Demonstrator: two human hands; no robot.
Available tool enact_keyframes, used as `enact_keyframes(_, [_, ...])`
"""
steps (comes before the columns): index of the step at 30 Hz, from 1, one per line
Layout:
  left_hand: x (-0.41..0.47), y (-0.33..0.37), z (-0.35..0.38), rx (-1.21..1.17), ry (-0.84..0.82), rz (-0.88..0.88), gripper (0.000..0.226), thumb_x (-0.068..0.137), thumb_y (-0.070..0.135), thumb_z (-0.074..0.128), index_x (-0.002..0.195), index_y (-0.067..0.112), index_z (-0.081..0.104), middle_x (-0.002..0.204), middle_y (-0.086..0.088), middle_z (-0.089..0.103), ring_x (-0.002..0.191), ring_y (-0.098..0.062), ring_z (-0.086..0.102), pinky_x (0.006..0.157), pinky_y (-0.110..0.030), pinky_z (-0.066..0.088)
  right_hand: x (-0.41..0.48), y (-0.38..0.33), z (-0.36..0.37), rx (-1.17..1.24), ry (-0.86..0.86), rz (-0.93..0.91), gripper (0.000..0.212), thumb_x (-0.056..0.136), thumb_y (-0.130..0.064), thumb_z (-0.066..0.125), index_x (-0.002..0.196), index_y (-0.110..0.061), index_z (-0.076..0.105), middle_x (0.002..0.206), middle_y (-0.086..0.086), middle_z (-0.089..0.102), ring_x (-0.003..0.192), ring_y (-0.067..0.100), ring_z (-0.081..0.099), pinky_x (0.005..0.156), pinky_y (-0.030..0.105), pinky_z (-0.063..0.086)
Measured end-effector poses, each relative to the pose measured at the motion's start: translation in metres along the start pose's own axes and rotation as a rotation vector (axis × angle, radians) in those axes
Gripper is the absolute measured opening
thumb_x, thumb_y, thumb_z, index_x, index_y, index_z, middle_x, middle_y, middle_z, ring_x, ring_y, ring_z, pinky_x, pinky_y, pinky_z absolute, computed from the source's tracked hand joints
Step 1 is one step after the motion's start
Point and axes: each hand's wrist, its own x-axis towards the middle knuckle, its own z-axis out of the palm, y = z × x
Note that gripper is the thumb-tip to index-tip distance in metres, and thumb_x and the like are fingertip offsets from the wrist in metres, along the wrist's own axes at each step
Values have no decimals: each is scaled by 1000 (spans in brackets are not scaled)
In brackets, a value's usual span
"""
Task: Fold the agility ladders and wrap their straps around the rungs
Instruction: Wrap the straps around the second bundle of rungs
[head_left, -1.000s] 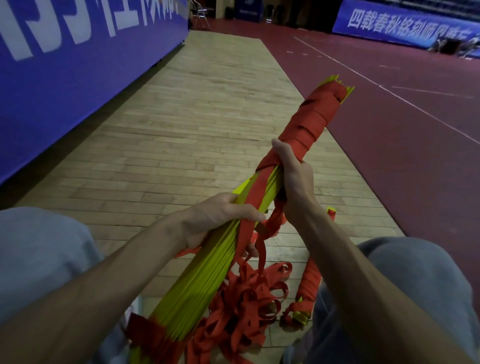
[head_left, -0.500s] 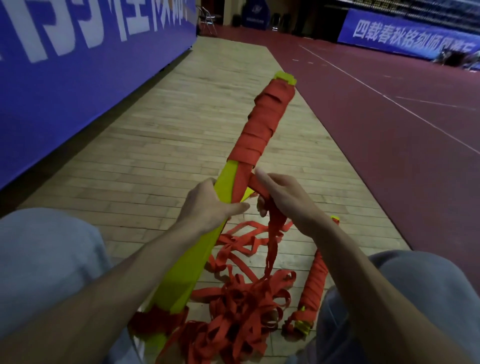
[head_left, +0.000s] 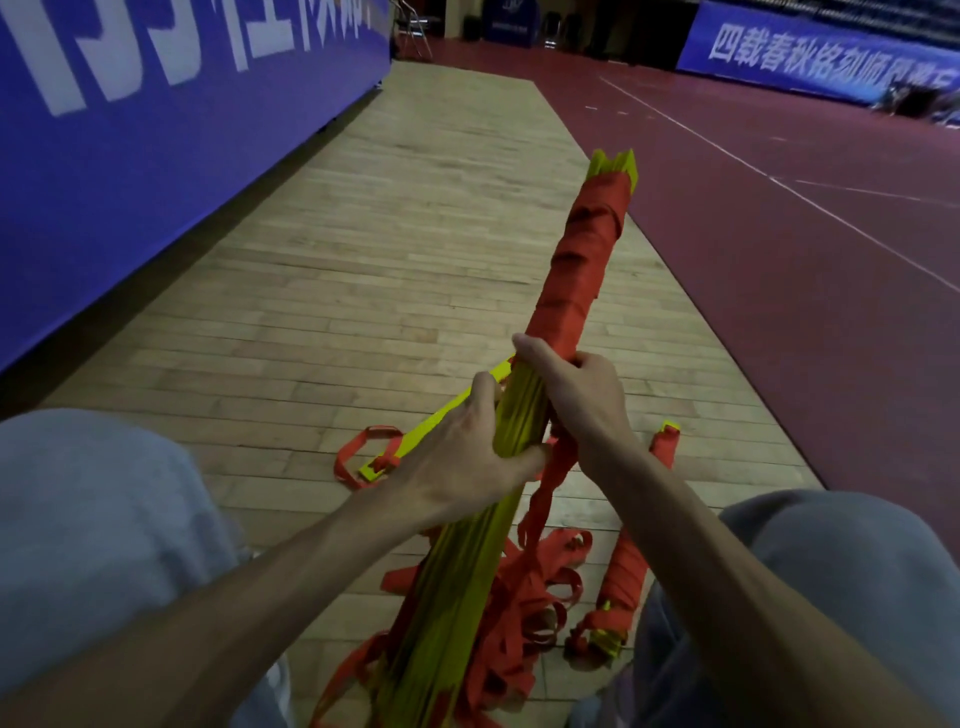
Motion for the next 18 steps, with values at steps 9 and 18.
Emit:
enact_keyframes(9, [-3, 30, -25, -740, -342, -314, 18, 88, 23, 61, 90, 5, 65, 68, -8, 69, 52, -22, 63, 51, -28, 53, -3, -20, -9, 260, -102, -3, 48, 83, -52, 69, 78, -5, 68, 62, 7, 55, 47, 13, 51, 44, 22, 41])
enact_keyframes(18, [10, 12, -60, -376, 78, -197, 18, 79, 21, 77, 93, 17, 68, 57, 12, 60, 49, -3, 58, 48, -21, 44, -4, -24, -25, 12, -432, -278, 27, 90, -19, 69, 106, 2, 66, 66, 2, 62, 51, 18, 56, 51, 32, 51])
